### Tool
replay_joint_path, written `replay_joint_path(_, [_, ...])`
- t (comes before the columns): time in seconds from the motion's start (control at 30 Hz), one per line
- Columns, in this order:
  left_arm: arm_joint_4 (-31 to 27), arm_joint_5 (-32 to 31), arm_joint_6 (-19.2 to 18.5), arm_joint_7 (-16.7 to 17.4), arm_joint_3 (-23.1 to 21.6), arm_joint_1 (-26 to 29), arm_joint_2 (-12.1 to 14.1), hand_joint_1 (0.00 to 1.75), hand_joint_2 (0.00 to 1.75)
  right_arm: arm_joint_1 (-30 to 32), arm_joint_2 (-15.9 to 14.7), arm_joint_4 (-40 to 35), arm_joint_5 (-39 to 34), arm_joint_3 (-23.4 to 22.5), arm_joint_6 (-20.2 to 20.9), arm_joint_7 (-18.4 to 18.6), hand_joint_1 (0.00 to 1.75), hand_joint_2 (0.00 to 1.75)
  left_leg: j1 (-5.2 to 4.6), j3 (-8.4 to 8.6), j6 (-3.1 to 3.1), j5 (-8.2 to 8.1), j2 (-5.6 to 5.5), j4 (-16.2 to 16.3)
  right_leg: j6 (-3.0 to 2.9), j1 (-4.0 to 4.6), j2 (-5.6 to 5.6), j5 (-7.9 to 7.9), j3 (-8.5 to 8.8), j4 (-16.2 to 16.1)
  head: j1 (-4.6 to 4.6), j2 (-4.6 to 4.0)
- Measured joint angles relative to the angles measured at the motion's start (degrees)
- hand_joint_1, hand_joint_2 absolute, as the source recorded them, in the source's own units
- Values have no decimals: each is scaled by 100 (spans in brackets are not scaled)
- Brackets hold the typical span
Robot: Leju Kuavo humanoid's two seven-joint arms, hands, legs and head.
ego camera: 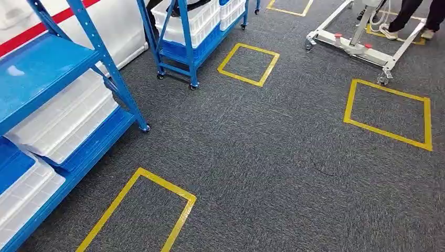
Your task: Take the parts from the cabinet and place them on the table.
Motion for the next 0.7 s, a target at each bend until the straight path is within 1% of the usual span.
replay_joint_path(0.03, [0, -2, 0, 2, 0, -8, 0, 0, 0, -2, 0, 0, 13, 0, 0, 18, 0, 0, -24, 283, 43, 124, 208, -529, 12, 9, -58, -16, 21, 5, 0, 0])
replay_joint_path(0.07, [0, -4, 0, 4, 0, -27, 0, 0, 0, -2, 0, 0, 26, 0, 0, 24, 0, 0, -83, 312, 95, 38, 382, -606, 33, 39, -110, -25, 20, 8, 2, 0])
replay_joint_path(0.1, [0, -11, 0, 6, 0, -40, -8, 0, 0, -7, -2, 0, 28, 0, 0, 24, 0, 0, -74, 311, 102, 86, 313, -649, 65, 34, -131, -31, 17, 21, 0, 0])
replay_joint_path(0.17, [0, -15, 4, 11, 7, -7, -4, 0, 0, -35, -2, 0, 39, 0, 0, 24, 0, 0, -104, 271, 129, 97, 213, -653, 102, 18, -236, -24, 40, -1, 0, 0])
replay_joint_path(0.2, [0, -15, 9, 11, 11, 1, -4, 0, 0, -56, -2, 0, 42, 2, 0, 24, 0, 0, -63, 290, 182, 135, 142, -726, 137, 33, -275, -41, 60, 0, 2, 0])
replay_joint_path(0.23, [0, -15, 9, 17, 13, 7, -15, 0, 0, -50, -11, 0, 44, 2, 0, 31, 0, 0, -30, 348, 196, 190, 98, -778, 198, 0, 14, -107, 52, 88, 2, 0])
replay_joint_path(0.27, [0, -15, 9, 22, 13, -3, -15, 0, 0, -33, -13, 0, 44, 2, 0, 28, 0, 0, -17, 337, 223, 211, 42, -791, 234, -24, 298, -261, -50, 280, 2, 0])
replay_joint_path(0.3, [0, -15, 9, 20, 13, -25, -15, 0, 0, -25, -13, 0, 44, 2, 0, 31, 0, 0, -14, 309, 251, 230, -17, -791, 250, -51, 412, -522, -253, 681, 2, 0])
replay_joint_path(0.33, [0, -15, 9, 20, 13, -43, -20, 0, 0, -14, -15, 0, 46, 2, 0, 31, 0, 0, -14, 289, 261, 237, -76, -788, 265, -76, 435, -754, -479, 1147, 2, 0])
replay_joint_path(0.37, [0, -15, 9, 20, 13, -43, -26, 0, 0, -9, -26, 0, 50, 2, 2, 33, 0, 0, -14, 274, 261, 240, -137, -786, 281, -95, 435, -905, -678, 1547, 2, 0])
replay_joint_path(0.4, [0, -17, 7, 26, 13, -39, -26, 0, 0, -9, -28, 0, 57, 2, 2, 48, 0, 0, -7, 262, 253, 250, -226, -774, 305, -119, 435, -930, -827, 1825, 2, 0])
replay_joint_path(0.43, [0, -17, 2, 33, 15, -28, -26, 0, 0, -11, -31, 0, 59, 2, 18, 59, 0, 0, 4, 262, 248, 250, -300, -763, 328, -146, 435, -775, -791, 1735, 2, 0])
replay_joint_path(0.47, [0, -17, -2, 35, 22, -24, -30, 0, 0, -11, -39, 0, 63, 2, 22, 61, 0, 0, 19, 262, 230, 245, -376, -749, 342, -172, 439, -547, -655, 1436, 2, 0])
replay_joint_path(0.5, [0, -17, -4, 35, 31, -25, -39, 0, 0, -10, -39, 0, 68, 2, 22, 66, 0, 0, 41, 264, 198, 234, -463, -721, 361, -204, 469, -254, -410, 931, 2, 0])
replay_joint_path(0.53, [0, -17, -4, 35, 37, -30, -48, 0, 0, -9, -44, 0, 77, 2, 22, 79, 0, 0, 63, 257, 155, 215, -545, -685, 388, -244, 593, 1, -159, 404, 2, 0])
replay_joint_path(0.57, [0, -18, -4, 35, 46, -33, -48, 0, 0, 9, -44, 6, 79, 2, 28, 89, 0, 0, 68, 214, 103, 204, -610, -654, 413, -282, 963, -71, -56, 177, 4, 0])
replay_joint_path(0.6, [0, -17, -4, 44, 50, -48, -48, 0, 0, 3, -44, 9, 79, 2, 31, 90, 0, 0, 53, 166, 49, 189, -668, -585, 368, -237, 930, -38, -84, 141, 0, 0])
replay_joint_path(0.63, [0, -17, -4, 44, 57, -47, -48, 0, 0, -5, -46, 9, 81, 2, 31, 90, 0, 0, 54, 142, 4, 218, -700, -608, 335, -239, 846, -32, -103, 164, 0, 0])
replay_joint_path(0.67, [0, -22, -4, 48, 66, -26, -52, 0, 0, -15, -48, 7, 83, 2, 31, 90, 0, 0, 83, 133, -30, 237, -761, -637, 291, -202, 805, -31, -102, 172, 0, 0])
replay_joint_path(0.7, [0, -20, -4, 55, 76, -10, -59, 0, 0, -21, -48, 7, 83, 2, 31, 103, 0, 0, 102, 102, -77, 252, -819, -655, 242, -190, 738, -19, -93, 164, 2, 0])
